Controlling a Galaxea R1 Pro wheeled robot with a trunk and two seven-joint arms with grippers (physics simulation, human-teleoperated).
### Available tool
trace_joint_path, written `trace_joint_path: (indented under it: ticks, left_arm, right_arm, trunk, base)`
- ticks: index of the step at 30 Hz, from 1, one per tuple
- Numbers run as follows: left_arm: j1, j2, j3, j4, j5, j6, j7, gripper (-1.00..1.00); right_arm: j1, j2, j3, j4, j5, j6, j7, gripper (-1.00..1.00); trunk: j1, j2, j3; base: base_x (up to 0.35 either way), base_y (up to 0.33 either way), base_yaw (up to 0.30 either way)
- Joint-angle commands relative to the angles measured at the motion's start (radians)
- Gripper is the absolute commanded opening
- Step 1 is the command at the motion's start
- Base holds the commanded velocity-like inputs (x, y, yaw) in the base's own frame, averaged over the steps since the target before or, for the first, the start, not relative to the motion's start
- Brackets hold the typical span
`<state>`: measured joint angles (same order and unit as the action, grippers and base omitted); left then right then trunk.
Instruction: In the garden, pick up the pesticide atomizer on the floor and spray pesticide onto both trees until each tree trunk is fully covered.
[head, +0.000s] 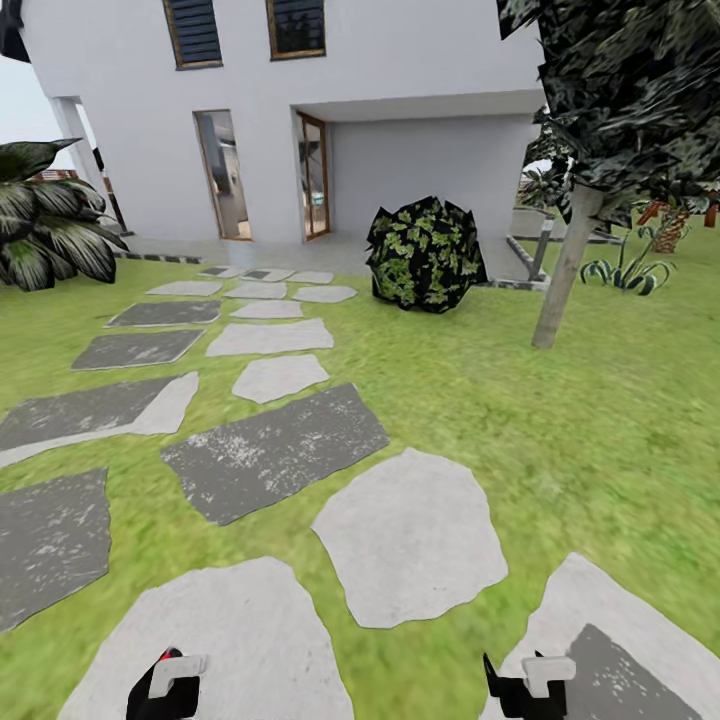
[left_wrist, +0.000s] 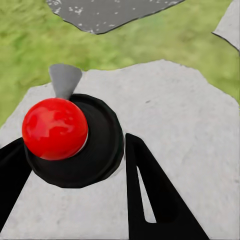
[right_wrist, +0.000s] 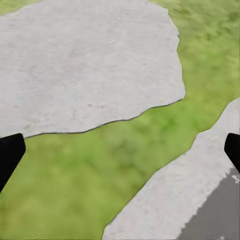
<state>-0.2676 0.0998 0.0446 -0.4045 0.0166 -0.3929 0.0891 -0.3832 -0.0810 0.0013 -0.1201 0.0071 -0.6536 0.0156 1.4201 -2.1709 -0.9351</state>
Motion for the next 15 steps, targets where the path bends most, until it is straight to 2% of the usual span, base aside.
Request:
trace_joint_path:
  ticks: [1,15]
  left_arm:
    - [-0.001,0.0,0.0,0.001,0.002,-0.004,0.001,-1.0]
    - [-0.001,-0.002,0.0,0.0,0.002,-0.003,0.001,-1.0]
  right_arm:
    - [0.0,0.0,0.0,0.0,0.001,-0.003,0.002,1.0]
    - [0.0,0.001,0.0,0.0,0.001,-0.003,0.002,1.0]
  trunk:
    - [-0.004,0.007,0.002]
    - [-0.008,0.014,0.006]
  base:
    - [0.0,0.0,0.276]
    - [0.0,0.0,0.277]
